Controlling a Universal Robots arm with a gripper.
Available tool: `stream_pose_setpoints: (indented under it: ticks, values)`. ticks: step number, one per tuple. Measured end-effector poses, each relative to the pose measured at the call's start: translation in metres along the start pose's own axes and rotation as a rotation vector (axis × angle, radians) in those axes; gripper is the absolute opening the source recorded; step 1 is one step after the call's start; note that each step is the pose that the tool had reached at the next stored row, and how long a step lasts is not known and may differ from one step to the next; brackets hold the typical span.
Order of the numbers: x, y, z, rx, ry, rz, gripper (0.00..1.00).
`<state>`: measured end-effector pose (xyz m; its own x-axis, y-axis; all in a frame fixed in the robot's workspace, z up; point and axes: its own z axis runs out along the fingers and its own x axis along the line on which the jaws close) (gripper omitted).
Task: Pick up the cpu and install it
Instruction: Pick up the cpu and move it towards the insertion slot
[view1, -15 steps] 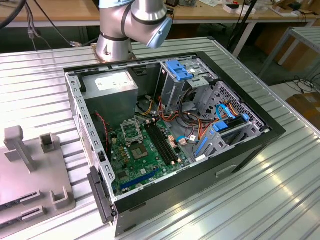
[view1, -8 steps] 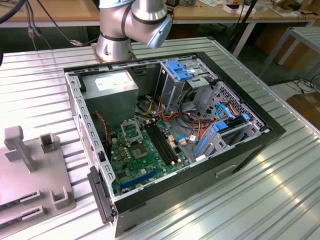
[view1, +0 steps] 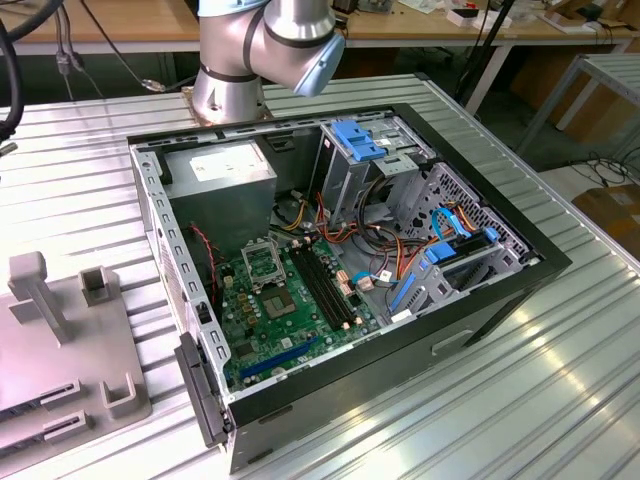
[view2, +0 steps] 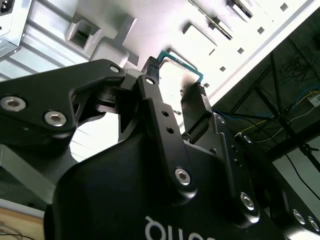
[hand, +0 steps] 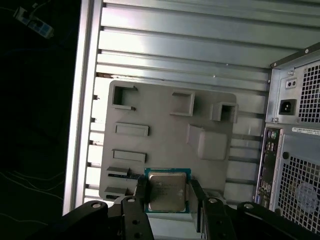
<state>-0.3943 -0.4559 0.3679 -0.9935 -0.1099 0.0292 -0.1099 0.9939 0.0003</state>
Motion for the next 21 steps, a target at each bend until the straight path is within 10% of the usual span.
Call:
stream_pose_setpoints:
  ticks: [21]
  values:
    - [-0.0252, -0.0028, -0.0008, -0.0001, 0.0009, 0.0, 0.44]
